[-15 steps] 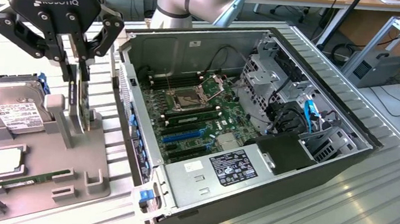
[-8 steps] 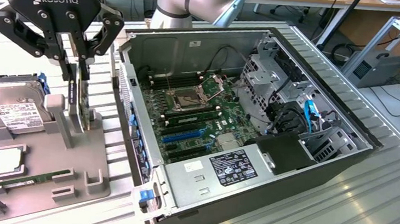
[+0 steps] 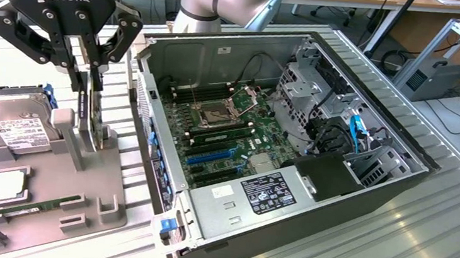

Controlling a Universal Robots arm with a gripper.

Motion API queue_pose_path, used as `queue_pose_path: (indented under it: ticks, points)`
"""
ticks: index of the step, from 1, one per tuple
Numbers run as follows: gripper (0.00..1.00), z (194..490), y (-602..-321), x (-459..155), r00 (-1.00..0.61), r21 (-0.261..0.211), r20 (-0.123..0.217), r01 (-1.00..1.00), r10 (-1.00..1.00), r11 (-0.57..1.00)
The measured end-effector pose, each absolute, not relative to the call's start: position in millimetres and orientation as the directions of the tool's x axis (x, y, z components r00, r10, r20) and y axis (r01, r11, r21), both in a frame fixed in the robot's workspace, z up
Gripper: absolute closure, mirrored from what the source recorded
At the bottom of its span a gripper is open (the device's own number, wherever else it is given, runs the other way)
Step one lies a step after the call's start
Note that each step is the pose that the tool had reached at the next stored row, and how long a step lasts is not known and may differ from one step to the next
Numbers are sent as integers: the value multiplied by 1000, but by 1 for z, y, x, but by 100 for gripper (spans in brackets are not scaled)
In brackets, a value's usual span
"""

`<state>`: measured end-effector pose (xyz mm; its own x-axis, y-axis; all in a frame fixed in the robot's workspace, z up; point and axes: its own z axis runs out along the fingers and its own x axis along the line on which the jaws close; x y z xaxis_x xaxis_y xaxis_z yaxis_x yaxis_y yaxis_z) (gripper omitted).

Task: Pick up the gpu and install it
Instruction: 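Pick up the gpu and move the gpu toward the slot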

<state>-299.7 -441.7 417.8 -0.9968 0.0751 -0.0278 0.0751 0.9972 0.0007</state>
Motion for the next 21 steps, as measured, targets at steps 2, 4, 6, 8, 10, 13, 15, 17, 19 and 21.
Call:
queue_pose_path:
  ticks: [2, 4, 6, 8, 10, 13, 15, 17, 19, 21]
  points:
    - [73, 418, -442, -300, -997, 1, -28, 75, 75, 997]
    - [73, 419, -442, -300, -997, 1, -28, 75, 75, 997]
    - [73, 420, -442, -300, -997, 1, -28, 75, 75, 997]
    - [73, 420, -442, -300, -997, 1, -28, 75, 75, 997]
    - [73, 421, -442, -300, -997, 1, -28, 75, 75, 997]
    - [73, 422, -442, -300, -997, 1, -28, 75, 75, 997]
    - [73, 422, -442, -300, -997, 1, -28, 75, 75, 997]
    - [73, 423, -442, -300, -997, 1, -28, 75, 75, 997]
    - [73, 423, -442, -300, -997, 1, -28, 75, 75, 997]
    - [73, 424, -442, -300, -997, 1, -28, 75, 75, 997]
